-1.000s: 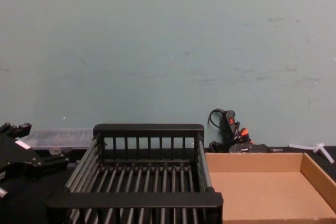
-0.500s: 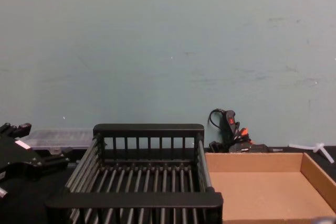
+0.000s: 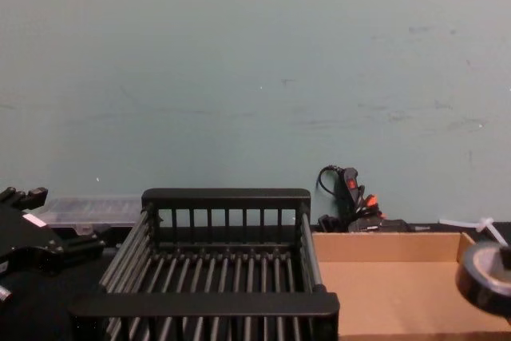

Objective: Pick up the white tape and place it into the black box , Pick up the silver tape and place it into the brown box.

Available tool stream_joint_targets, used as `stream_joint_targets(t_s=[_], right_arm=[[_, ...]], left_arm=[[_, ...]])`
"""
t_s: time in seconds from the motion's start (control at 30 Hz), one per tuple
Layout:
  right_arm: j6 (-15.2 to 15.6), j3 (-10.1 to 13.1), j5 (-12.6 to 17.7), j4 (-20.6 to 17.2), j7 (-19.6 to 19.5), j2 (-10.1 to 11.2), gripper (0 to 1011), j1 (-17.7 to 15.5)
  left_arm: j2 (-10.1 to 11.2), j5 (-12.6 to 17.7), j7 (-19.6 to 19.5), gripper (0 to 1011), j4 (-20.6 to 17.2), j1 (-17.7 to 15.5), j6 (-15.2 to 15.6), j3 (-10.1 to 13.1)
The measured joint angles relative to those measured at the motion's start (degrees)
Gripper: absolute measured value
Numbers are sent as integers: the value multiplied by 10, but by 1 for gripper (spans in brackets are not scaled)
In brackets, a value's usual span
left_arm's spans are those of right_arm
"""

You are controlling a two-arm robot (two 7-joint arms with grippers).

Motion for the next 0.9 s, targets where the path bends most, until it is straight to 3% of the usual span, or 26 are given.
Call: stream_joint_targets(t_s=[0.43, 0.9], right_arm=[[-38, -22, -42, 88, 3, -30, 158, 87], [-112, -59, -96, 224, 7, -91, 158, 167]], left_arm=[[0, 0, 0, 1001, 0, 0, 0, 0], [0, 0, 0, 1001, 0, 0, 0, 0]])
